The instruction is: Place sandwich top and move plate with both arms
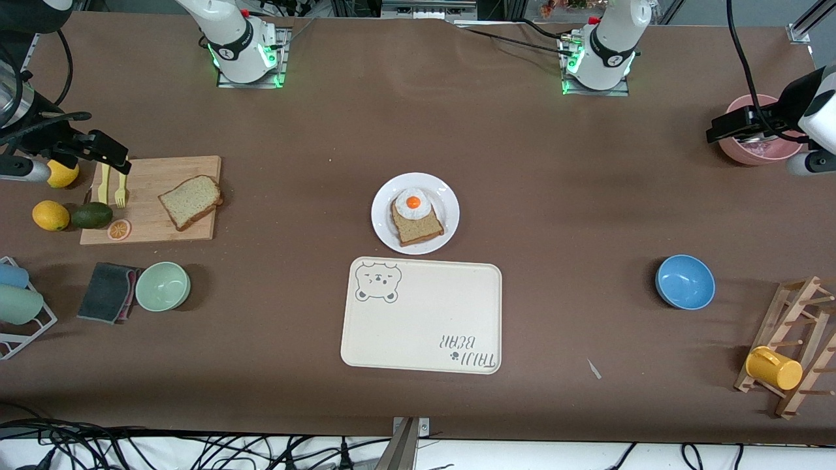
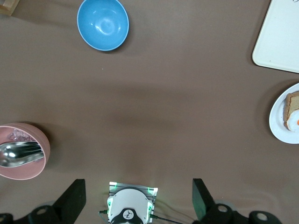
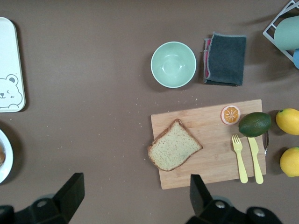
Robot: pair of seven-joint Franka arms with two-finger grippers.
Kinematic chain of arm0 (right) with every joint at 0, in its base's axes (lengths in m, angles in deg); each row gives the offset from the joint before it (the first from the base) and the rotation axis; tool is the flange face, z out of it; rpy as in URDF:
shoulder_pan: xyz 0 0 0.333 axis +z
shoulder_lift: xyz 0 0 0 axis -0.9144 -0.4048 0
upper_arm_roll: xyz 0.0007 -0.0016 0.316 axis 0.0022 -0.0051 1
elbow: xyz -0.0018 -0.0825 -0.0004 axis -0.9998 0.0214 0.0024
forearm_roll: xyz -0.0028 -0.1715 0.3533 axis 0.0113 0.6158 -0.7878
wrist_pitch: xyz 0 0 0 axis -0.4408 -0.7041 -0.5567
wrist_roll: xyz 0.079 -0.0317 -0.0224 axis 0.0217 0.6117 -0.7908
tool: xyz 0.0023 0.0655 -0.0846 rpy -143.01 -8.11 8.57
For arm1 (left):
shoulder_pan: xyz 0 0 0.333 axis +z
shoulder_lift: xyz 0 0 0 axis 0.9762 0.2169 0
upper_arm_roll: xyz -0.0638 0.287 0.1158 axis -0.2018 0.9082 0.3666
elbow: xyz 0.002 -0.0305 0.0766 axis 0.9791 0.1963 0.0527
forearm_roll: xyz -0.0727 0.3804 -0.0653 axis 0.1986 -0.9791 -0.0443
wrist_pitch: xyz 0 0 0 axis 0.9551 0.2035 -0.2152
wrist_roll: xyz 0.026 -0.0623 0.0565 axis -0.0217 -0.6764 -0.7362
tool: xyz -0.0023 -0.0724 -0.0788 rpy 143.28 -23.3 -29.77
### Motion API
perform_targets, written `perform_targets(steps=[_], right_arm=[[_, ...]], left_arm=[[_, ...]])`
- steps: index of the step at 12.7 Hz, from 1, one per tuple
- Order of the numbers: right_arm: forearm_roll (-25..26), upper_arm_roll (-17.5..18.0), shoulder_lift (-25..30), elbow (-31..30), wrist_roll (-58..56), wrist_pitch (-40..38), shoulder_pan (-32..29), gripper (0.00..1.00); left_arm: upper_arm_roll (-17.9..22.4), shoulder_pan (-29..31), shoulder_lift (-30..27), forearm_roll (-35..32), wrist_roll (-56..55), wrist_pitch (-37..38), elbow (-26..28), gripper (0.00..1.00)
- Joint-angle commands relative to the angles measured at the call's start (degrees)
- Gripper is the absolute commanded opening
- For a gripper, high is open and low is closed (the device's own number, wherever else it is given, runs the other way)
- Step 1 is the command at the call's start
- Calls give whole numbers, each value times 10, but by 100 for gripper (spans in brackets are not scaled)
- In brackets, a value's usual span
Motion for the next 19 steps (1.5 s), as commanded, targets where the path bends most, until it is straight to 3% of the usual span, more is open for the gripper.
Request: perform_targets(steps=[1,10,16,19], right_arm=[[-1,3,-4,16,-5,-18,0,100],[0,3,-4,14,-6,-18,0,100],[-1,3,-5,12,-6,-18,0,100],[-1,4,-18,9,-5,-17,1,100]], left_arm=[[6,-4,-12,9,-6,-28,30,100],[7,3,-13,-1,4,-34,31,100],[-2,3,-28,-32,29,-114,82,100],[-42,3,-28,-64,28,-123,91,100]])
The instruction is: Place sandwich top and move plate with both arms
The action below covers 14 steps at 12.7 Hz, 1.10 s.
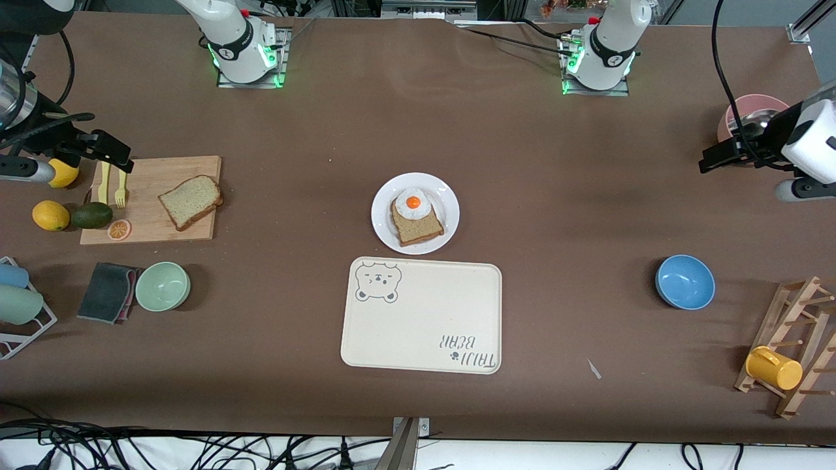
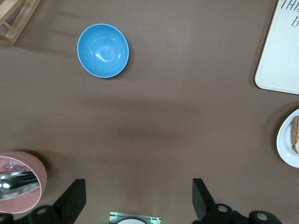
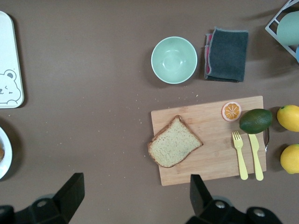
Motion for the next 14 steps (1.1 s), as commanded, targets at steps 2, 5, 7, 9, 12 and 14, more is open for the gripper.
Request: perform_targets(steps=[2,5,7,9,12,14], right_arm=[[0,3,-21,5,-3,-12,14,100],[0,3,-14,-63,4,43,21,100],[0,3,-15,-115,3,100,19,100],[1,7,-7,-188,3,188,22,100],[3,10,-26,-264,4,280,19,100],[4,10,-42,-326,9,375,21,100]], left_arm=[[-41,2,-23,-48,8,-16,26,100],[-51,2,-19,-46,8,-16,26,100],[-47,2,-19,-35,9,-16,27,100],[-34,3,-17,-17,11,-16,27,100],[-33,3,-17,-13,10,-16,28,100],[-19,3,-17,11,11,-15,28,100]])
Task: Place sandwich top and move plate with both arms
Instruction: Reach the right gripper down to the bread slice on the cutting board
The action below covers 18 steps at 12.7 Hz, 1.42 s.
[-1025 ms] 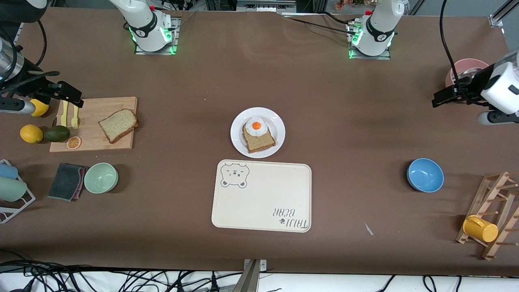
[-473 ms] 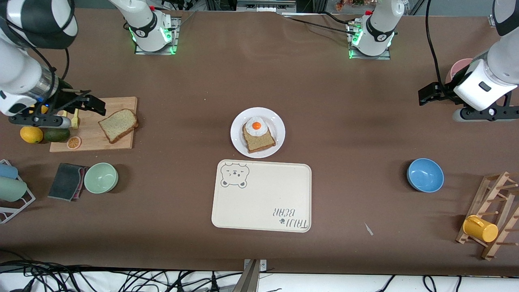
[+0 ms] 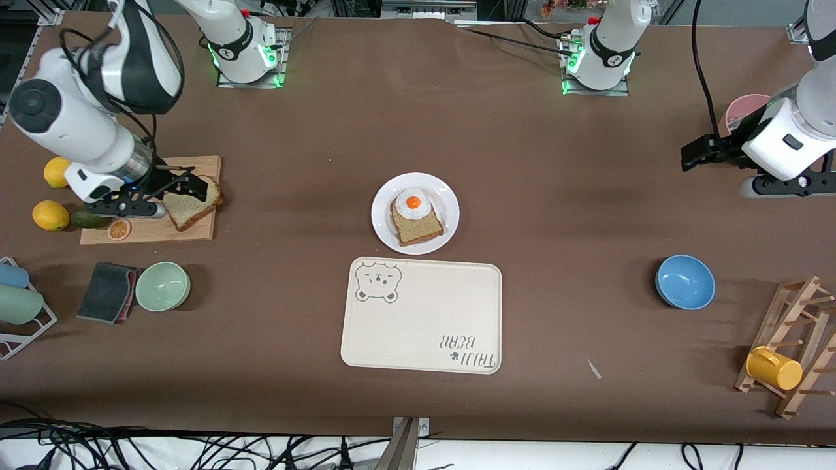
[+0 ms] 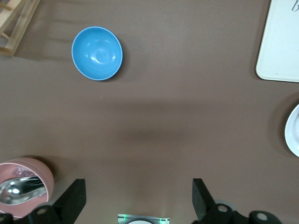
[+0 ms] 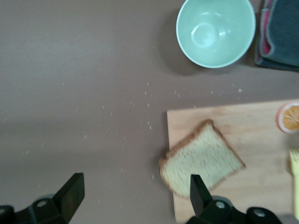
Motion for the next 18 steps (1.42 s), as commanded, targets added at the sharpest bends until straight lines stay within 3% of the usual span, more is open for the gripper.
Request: perform_targets(steps=[1,4,6,10,18], right_arm=[[8,2,-19,-53,16,61,-1,100],[26,1,-69,-57,20,62,-1,99],[55,0,-84,-56,43,62,-1,88],[176,2,-122,-56,141,62,0,79],[178,3,-155,-52,161,69,4,72]], left_arm=[[12,3,-12,24,11,-9,16,100],[11,3,-12,24,11,-9,17,100],[12,3,-12,24,12,-11,17,100],[12,3,-13,19,12,-44,35,100],[12,2,-12,17,12,-45,37,100]])
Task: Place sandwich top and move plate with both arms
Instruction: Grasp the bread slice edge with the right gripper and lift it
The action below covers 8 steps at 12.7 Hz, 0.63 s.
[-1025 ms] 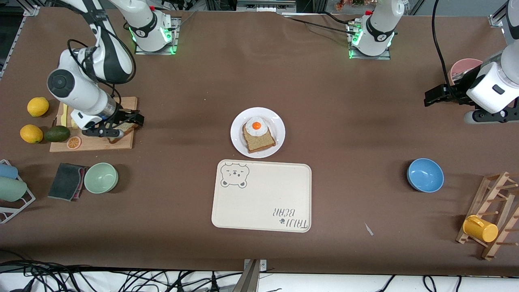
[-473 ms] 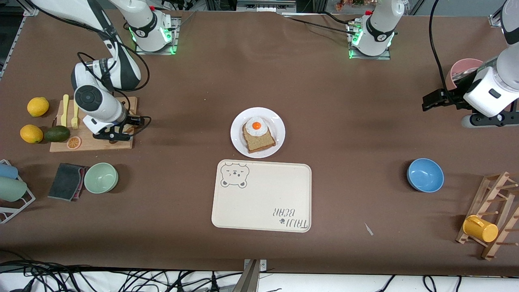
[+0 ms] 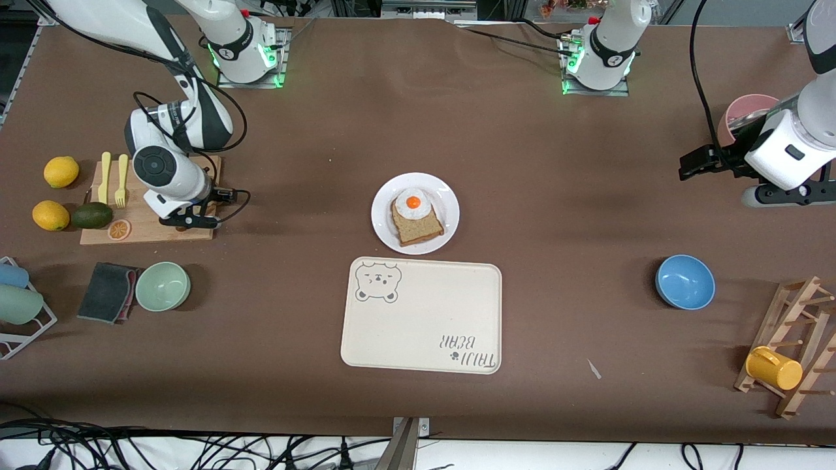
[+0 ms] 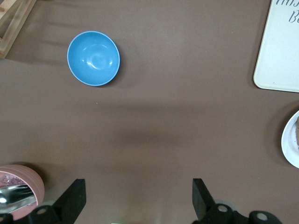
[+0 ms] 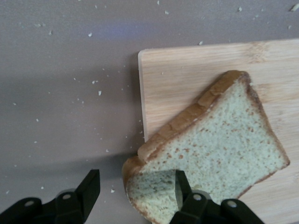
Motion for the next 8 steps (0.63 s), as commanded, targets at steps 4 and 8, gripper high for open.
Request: perform_targets(steps=[4,8], right_arm=[[15,2,-6,2,27,-3,4,36],[14,2,-7,2,27,-4,3,0]], left_arm=[[1,2,-12,7,12,-7,13,100],[2,2,-12,7,12,-6,13,100]])
